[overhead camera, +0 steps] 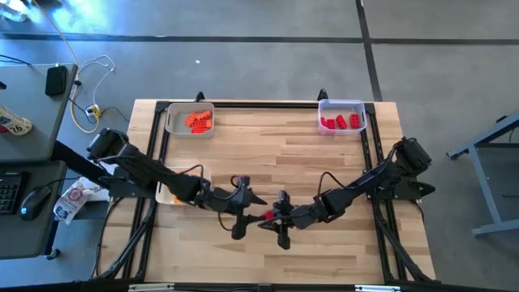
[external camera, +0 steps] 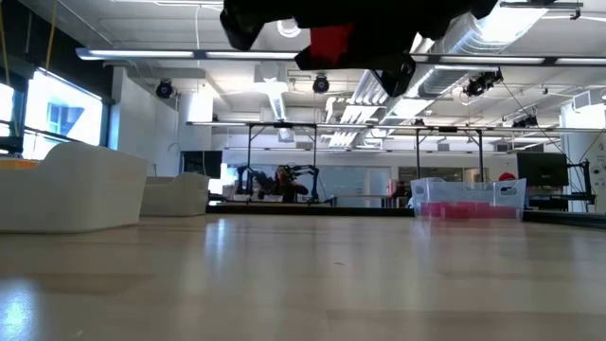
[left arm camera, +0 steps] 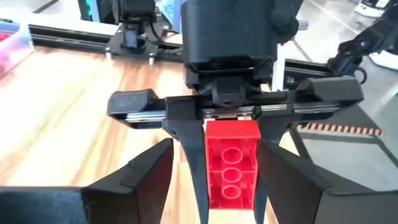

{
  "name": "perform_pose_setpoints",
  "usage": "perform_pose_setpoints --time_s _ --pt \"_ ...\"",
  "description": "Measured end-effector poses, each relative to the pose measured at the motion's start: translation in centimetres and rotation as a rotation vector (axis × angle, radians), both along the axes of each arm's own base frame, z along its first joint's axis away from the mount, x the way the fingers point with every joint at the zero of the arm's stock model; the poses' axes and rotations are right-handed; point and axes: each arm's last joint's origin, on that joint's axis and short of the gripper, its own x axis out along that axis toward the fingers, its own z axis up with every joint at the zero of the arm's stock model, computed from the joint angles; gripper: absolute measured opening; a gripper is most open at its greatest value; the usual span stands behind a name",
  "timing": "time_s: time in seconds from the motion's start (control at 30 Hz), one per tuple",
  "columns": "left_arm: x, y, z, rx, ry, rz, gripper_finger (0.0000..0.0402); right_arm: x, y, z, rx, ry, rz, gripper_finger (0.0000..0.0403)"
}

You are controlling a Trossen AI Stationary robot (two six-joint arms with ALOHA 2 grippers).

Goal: Sort & place blocks by color
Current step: Put the red game piece into the transparent bin

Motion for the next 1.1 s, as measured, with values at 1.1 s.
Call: perform_pose_setpoints --time_s 1.1 --pt "-10.4 3.7 1.7 0.011 -0.082 -0.057 0.0217 -3.8 -16.4 4.5 -0.108 0.321 -0.565 0.0117"
